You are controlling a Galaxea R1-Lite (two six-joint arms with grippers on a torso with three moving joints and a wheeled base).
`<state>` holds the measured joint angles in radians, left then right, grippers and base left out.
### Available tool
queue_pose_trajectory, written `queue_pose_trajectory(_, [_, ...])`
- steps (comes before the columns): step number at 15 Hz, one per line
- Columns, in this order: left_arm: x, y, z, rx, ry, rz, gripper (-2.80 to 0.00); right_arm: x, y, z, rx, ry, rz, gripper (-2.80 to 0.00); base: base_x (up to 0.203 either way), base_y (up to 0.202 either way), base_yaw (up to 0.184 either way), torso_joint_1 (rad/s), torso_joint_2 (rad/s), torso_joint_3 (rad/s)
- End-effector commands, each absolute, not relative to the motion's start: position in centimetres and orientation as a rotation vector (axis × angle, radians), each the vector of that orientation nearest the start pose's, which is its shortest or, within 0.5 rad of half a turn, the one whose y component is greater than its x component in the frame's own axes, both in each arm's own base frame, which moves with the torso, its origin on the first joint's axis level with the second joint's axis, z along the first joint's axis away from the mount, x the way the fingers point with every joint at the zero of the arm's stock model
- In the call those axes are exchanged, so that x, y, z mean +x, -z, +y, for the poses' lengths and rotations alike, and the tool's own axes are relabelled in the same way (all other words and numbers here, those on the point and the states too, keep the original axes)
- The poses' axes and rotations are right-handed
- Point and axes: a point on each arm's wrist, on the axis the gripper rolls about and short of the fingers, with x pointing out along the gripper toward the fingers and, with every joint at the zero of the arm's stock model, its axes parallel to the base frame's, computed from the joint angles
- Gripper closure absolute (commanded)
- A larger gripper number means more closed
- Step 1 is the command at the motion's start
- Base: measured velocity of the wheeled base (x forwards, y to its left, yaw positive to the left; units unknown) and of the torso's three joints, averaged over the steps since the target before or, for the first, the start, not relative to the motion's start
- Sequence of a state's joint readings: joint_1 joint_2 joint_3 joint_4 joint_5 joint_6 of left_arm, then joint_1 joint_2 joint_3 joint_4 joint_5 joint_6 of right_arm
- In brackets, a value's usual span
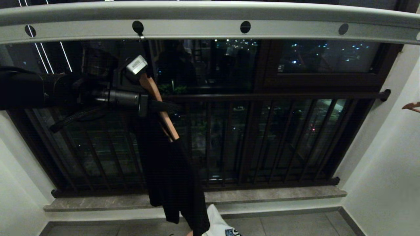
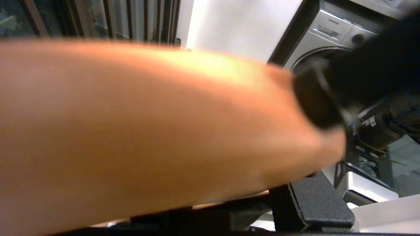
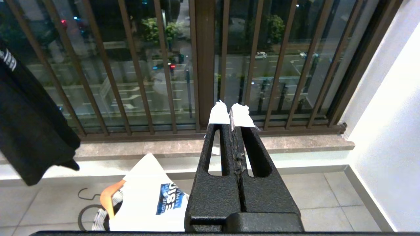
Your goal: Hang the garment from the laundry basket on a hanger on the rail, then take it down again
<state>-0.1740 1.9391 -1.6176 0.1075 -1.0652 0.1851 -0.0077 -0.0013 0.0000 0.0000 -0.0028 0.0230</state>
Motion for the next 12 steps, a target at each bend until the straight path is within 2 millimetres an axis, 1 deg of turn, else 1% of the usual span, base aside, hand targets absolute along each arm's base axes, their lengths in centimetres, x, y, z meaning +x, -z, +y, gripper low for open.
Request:
queue_pose_trajectory(1, [36.91,-25.18,-8.47,-0.051,1.254,0.321,0.0,-2.29,-7.54,0.01,0.023,0.011,-0.002,0.0,0.0,0.0,0.0,0.0,0.0,0.0])
queue_pose_trajectory(8, [36.63,-24.6,-8.42,-0.048,1.255,0.334,0.0,-2.29,-7.54,0.01,0.025,0.011,-0.002,0.0,0.0,0.0,0.0,0.0,0.0,0.0])
queue_pose_trajectory(12, [36.44,-24.89,-8.39,-0.046,1.256,0.327,0.0,-2.29,-7.54,0.01,0.025,0.011,-0.002,0.0,0.0,0.0,0.0,0.0,0.0,0.0])
